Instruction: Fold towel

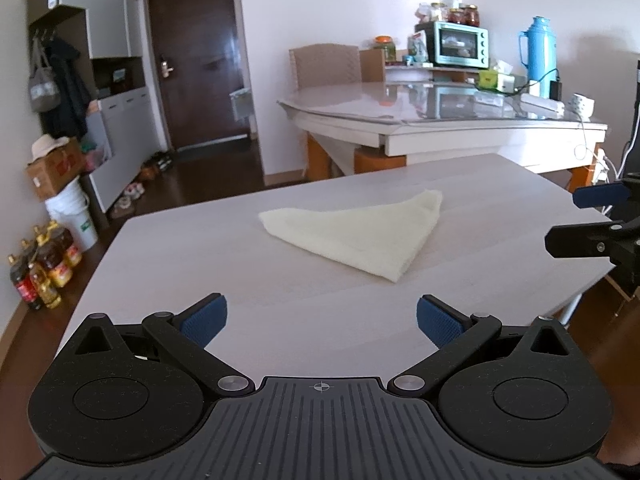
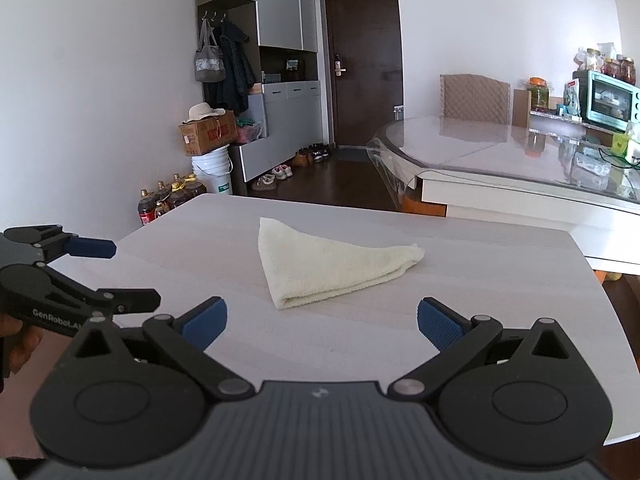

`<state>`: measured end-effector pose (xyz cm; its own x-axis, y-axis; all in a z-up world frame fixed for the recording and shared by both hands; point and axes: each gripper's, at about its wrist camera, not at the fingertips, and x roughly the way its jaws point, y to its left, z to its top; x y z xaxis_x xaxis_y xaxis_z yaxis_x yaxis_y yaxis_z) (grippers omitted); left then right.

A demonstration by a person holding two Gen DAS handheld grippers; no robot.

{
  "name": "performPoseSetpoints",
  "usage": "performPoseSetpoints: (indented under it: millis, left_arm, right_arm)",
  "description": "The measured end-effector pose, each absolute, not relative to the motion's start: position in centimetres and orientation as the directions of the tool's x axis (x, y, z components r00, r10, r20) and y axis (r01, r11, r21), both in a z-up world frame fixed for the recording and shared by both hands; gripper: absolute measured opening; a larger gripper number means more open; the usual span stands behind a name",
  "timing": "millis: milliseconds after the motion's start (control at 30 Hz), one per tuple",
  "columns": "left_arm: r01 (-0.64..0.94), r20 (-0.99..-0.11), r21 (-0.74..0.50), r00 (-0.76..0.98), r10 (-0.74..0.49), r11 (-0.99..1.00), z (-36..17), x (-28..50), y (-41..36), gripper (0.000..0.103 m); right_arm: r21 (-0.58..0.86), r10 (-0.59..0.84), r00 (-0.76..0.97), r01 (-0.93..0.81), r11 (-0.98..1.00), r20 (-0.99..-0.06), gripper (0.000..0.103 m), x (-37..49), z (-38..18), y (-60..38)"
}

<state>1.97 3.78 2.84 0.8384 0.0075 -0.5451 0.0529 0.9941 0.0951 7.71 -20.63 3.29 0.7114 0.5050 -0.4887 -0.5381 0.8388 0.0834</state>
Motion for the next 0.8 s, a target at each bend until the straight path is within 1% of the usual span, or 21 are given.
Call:
performPoseSetpoints:
  millis: [167,367,533,600,633,667,700,800]
  left_arm:
    - [0.051,-0.552,0.106,0.834,0.016,0.993,2.8,4.1,4.4,0.103]
    - [0.051,-0.562,0.128,0.827,0.03,0.991,2.3,8.0,5.3,0.103]
    - [0.056,-0.569,0.143,0.822,0.036,0.988,1.7,12.3,5.9,0.103]
    - [0.064,-0.572,0.153,0.82,0.036,0.986,1.3,13.6,5.9,0.103]
    - [0.067,-0.573,0.158,0.819,0.036,0.985,1.2,14.2,6.0,0.103]
    - [0.071,-0.574,0.164,0.818,0.036,0.984,1.0,14.8,6.0,0.103]
    - [0.075,-0.575,0.169,0.817,0.037,0.983,0.8,15.3,6.0,0.103]
    - [0.096,-0.582,0.183,0.813,0.029,0.978,0.1,16.6,6.0,0.103]
  right_arm:
    - [0.12,0.502,0.709,-0.517,0.848,-0.495,0.103,9.8,2.8,-21.0]
    - [0.207,0.509,0.708,-0.473,0.856,-0.49,0.101,15.0,2.0,-21.2]
    - [0.257,0.511,0.699,-0.444,0.858,-0.5,0.091,19.5,0.8,-20.5]
    - [0.265,0.51,0.686,-0.438,0.859,-0.518,0.081,21.3,-0.1,-19.9]
    - [0.273,0.512,0.678,-0.436,0.858,-0.527,0.078,22.0,-0.5,-19.7]
    - [0.282,0.517,0.668,-0.435,0.855,-0.535,0.073,22.8,-0.9,-19.5]
    - [0.288,0.517,0.66,-0.432,0.855,-0.545,0.071,23.5,-1.2,-19.1]
    - [0.296,0.508,0.649,-0.416,0.86,-0.566,0.07,24.9,-2.1,-18.4]
